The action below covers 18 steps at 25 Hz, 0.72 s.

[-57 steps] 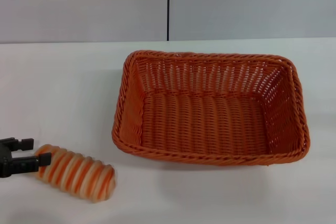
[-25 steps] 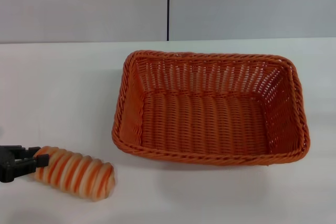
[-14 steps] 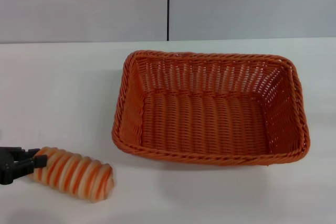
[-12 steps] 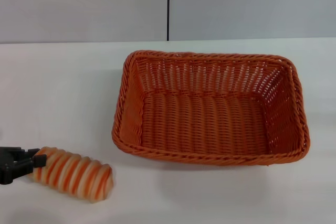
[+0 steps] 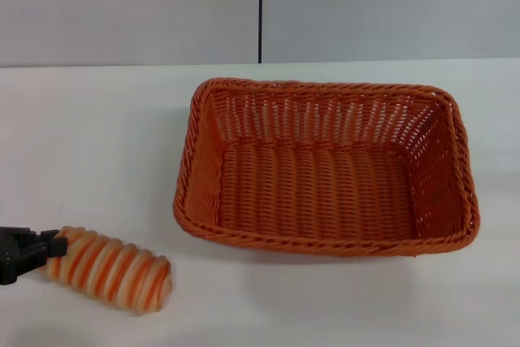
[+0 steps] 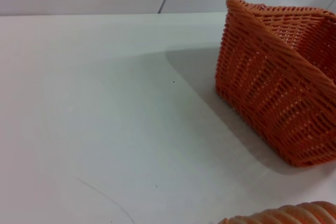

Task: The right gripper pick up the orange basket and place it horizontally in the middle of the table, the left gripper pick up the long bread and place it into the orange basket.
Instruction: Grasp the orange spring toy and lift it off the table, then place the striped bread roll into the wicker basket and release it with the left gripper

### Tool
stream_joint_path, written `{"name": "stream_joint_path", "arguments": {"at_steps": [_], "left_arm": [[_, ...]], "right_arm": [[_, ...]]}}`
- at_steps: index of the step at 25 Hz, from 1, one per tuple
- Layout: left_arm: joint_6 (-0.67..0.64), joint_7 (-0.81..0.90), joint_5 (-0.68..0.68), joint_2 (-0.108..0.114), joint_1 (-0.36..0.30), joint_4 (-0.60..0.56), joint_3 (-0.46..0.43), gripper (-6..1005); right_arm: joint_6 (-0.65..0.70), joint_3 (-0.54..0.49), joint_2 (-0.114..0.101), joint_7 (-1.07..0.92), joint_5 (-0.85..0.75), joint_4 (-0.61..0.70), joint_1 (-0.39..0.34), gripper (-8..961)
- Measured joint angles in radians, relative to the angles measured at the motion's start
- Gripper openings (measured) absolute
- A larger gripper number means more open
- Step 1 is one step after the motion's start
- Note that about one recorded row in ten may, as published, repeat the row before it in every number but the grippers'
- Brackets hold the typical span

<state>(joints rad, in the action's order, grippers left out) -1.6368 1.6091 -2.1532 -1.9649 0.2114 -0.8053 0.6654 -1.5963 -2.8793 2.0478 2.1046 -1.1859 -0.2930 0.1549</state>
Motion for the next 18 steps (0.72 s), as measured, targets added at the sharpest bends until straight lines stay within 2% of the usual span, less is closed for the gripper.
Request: {"name": "stream_joint_path", "arguments": {"at_steps": [8,11,14,16,17,18], "left_arm": [[-0.008,-0.009,0.001,0.002,0.002,0.010,-0.026,151],[-0.011,-0.055,0.004,-0.011,0.007,0.010,-0.131,148],[-0.012,-0.127,0.020,-0.036,0.018,0.011,-0.309,144],[-0.014,-0.153,0.044,-0.052,0.023,0.008,-0.395,140],[-0.012,-0.163,0.066,-0.060,0.024,0.005,-0.432,137],[-0.012,-0.163,0.066,-0.060,0.024,0.005,-0.432,135]], "right_arm": [[0.000,0.000,0.000,0.000,0.000,0.000,0.003,629],[0.000,0.000,0.000,0.000,0.000,0.000,0.003,628],[0.000,0.000,0.000,0.000,0.000,0.012,0.004,628],[0.000,0.000,0.000,0.000,-0.001,0.024,0.008,628],[0.000,0.000,-0.001,0.000,-0.002,0.028,0.008,627],[0.000,0.000,-0.001,0.000,-0.002,0.031,0.009,627]]}}
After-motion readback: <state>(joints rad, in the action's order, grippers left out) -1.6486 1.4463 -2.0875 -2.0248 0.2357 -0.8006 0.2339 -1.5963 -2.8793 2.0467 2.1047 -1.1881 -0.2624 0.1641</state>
